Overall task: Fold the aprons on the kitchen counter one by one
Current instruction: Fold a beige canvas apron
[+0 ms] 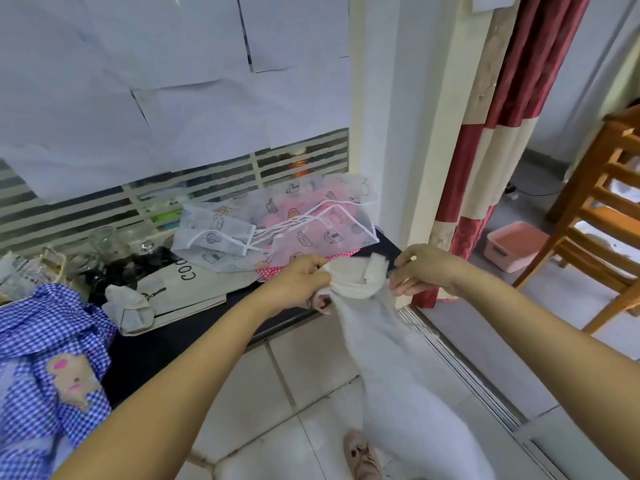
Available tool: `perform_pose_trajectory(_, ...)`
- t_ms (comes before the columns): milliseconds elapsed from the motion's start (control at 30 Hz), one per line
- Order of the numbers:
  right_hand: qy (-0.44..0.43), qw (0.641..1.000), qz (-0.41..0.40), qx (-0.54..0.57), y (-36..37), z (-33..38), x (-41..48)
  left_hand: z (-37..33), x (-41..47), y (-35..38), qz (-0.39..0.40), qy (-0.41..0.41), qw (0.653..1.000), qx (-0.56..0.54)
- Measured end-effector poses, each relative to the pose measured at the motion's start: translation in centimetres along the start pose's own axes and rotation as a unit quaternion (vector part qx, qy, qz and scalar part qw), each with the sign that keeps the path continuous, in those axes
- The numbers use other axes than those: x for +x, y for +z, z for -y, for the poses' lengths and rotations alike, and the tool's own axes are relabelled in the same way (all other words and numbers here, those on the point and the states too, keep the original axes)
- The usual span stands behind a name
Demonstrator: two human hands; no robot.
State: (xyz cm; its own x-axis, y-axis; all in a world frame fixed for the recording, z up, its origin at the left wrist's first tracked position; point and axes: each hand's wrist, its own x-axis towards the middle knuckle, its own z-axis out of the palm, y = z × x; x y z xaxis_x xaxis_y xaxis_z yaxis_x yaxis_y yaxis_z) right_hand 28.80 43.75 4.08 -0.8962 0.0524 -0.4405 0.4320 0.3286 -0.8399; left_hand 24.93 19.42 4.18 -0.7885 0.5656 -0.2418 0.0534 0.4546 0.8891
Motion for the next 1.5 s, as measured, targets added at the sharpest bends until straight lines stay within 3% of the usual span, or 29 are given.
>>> perform_pose_trajectory(67, -0.049, 0.996, -0.010, -0.076, 0.0, -0.4, 0.1, -0.1, 0.3, -0.7, 0.009, -0.005, 1.000, 0.008)
perform_pose_trajectory(167, -0.161, 0.963, 0.112, -0.186, 2.7, -0.5, -0.3, -0.2, 0.7, -1.1, 0.036, -0.016, 0.998, -0.046)
perform_pose_trajectory(333, -0.264, 0.932, 0.185, -0.167, 8.6, 0.0, -0.1, -0.9, 1.5, -2.3, 0.063, -0.058, 0.992, -0.089)
perform_pose_trajectory(400, -0.287, 0.937, 0.143, -0.136, 10.1, -0.5, 0.5, -0.6, 1.8, -3.7, 0.066, -0.083, 0.985, -0.139)
perform_pose_trajectory(533, -0.322, 0.944, -0.063, -0.042, 12.5, -1.3, 1.7, 0.0, 1.2, -6.8, 0.090, -0.107, 0.970, -0.200)
perform_pose_trajectory(600, -0.296, 0.950, -0.101, -0.003, 12.1, -0.6, 2.4, 0.0, 0.4, -8.7, 0.103, -0.086, 0.984, -0.118)
perform_pose_trajectory(633, -0.265, 0.962, -0.070, 0.011, 11.7, 0.2, 2.5, 0.1, 0.0, -9.7, 0.111, -0.083, 0.989, -0.048)
perform_pose_trajectory(700, -0.156, 0.982, 0.084, 0.071, 10.9, 1.6, 2.5, 1.3, -0.4, -11.7, 0.087, -0.115, 0.977, 0.157)
perform_pose_trajectory(767, -0.028, 0.965, 0.226, 0.134, 10.6, 2.2, 2.2, 4.1, -0.4, -13.3, -0.043, -0.154, 0.921, 0.355)
perform_pose_trajectory(833, 0.020, 0.946, 0.256, 0.197, 11.1, 2.5, 2.0, 6.6, -0.7, -13.8, -0.196, -0.169, 0.877, 0.404)
perform_pose_trajectory(867, 0.036, 0.936, 0.244, 0.252, 11.5, 2.6, 1.9, 7.5, -1.0, -13.7, -0.235, -0.183, 0.878, 0.375)
perform_pose_trajectory(933, 0.042, 0.908, 0.197, 0.368, 12.0, 3.2, 1.8, 8.1, -1.5, -13.0, -0.223, -0.242, 0.905, 0.270)
perform_pose_trajectory(1033, 0.012, 0.874, 0.132, 0.468, 12.1, 3.7, 1.6, 7.9, -3.0, -10.5, -0.077, -0.300, 0.949, 0.057)
perform_pose_trajectory(1100, -0.006, 0.874, 0.098, 0.476, 12.4, 3.8, 1.3, 8.4, -3.4, -8.2, 0.033, -0.256, 0.966, -0.025)
perform_pose_trajectory(1167, -0.005, 0.863, 0.105, 0.493, 13.4, 3.8, 0.9, 9.2, -3.1, -5.7, 0.061, -0.191, 0.970, -0.136)
perform_pose_trajectory(1300, 0.019, 0.842, 0.214, 0.495, 14.8, 3.7, -0.7, 9.5, -2.7, -3.0, -0.003, -0.058, 0.949, -0.311)
perform_pose_trajectory(1367, 0.003, 0.833, 0.267, 0.485, 14.6, 3.1, -1.1, 8.7, -2.9, -3.0, -0.062, -0.040, 0.929, -0.362)
perform_pose_trajectory(1433, -0.019, 0.853, 0.284, 0.438, 14.0, 2.4, -1.3, 7.4, -3.3, -3.4, -0.124, -0.042, 0.932, -0.336)
perform_pose_trajectory(1500, -0.025, 0.890, 0.237, 0.388, 13.0, 1.9, -0.7, 6.7, -3.5, -4.0, -0.171, -0.043, 0.941, -0.289)
